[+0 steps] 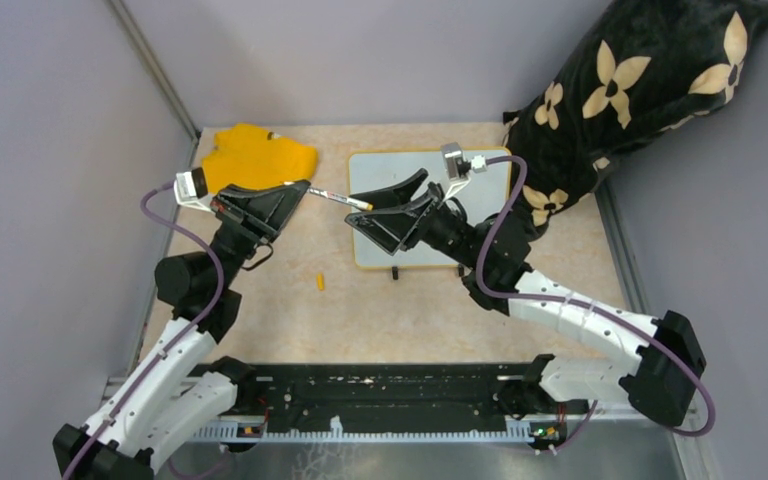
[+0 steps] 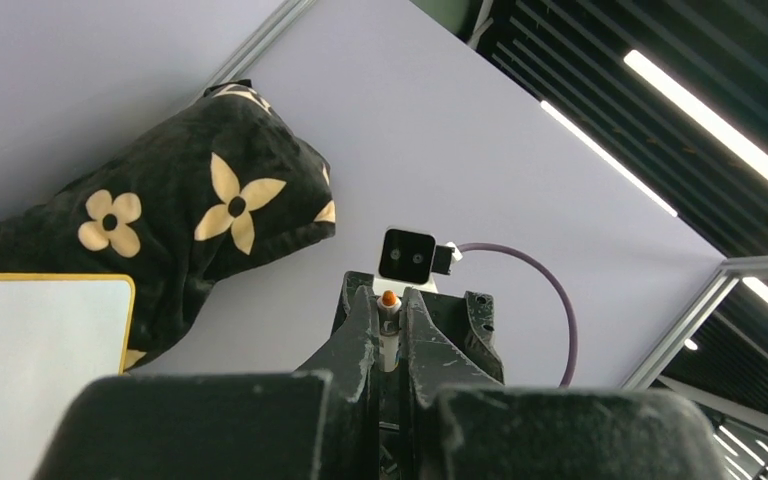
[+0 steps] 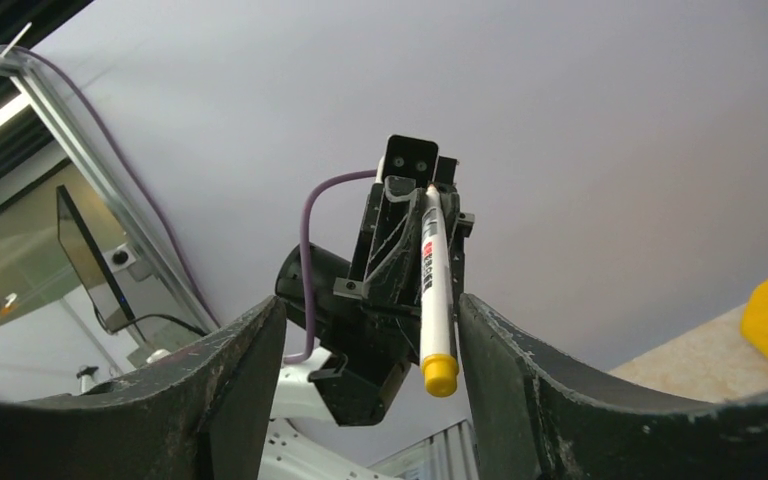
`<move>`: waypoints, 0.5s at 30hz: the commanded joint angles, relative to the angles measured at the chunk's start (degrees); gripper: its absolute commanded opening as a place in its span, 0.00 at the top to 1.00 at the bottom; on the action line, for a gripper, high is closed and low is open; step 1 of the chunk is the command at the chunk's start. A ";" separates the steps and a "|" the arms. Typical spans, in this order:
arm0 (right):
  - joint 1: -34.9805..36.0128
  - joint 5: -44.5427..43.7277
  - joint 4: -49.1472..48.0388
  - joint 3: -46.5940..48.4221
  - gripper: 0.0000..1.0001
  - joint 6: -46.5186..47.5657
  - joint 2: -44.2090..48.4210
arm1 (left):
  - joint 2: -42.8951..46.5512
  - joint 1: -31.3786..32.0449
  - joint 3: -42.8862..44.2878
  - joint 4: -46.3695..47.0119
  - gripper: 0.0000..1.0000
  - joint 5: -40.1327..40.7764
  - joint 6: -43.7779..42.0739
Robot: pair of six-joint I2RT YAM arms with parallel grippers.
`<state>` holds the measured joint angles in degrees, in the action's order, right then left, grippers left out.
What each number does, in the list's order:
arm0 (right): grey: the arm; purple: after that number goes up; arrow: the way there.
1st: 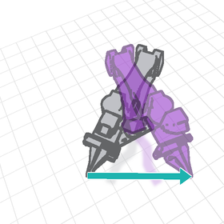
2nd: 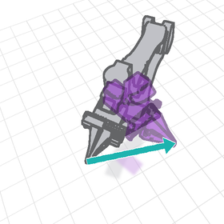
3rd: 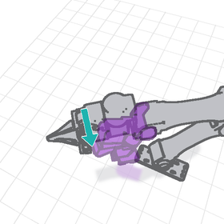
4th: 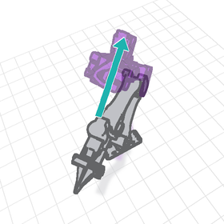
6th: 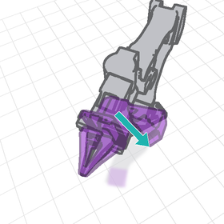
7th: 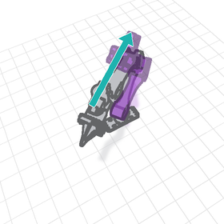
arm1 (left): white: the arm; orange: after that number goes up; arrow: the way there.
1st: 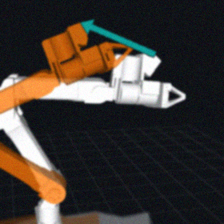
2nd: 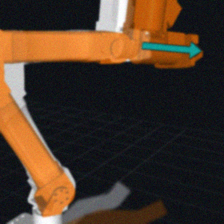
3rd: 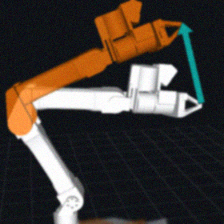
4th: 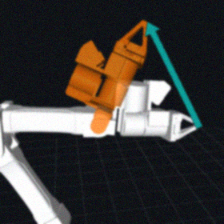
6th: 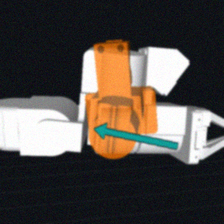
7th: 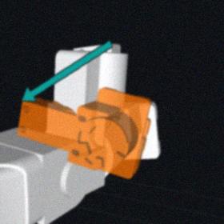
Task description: Write a sentence on the whiteboard
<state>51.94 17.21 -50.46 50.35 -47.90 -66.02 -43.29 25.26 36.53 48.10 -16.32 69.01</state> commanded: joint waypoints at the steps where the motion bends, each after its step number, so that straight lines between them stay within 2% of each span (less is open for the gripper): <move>1: -0.26 0.08 -4.14 3.56 0.39 -1.06 -0.63 | -0.75 0.14 -0.71 3.23 1.00 2.16 2.96; 8: -0.26 -0.92 -2.55 5.16 0.51 -1.12 -2.24 | -1.77 0.12 -1.16 3.23 1.00 1.68 3.75; 15: -0.26 -1.82 -1.33 6.23 0.54 -0.89 -3.29 | -2.17 0.07 -1.29 2.97 1.00 0.99 3.98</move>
<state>51.88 15.90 -49.67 52.93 -48.31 -69.19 -45.28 25.30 35.90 49.52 -15.00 72.44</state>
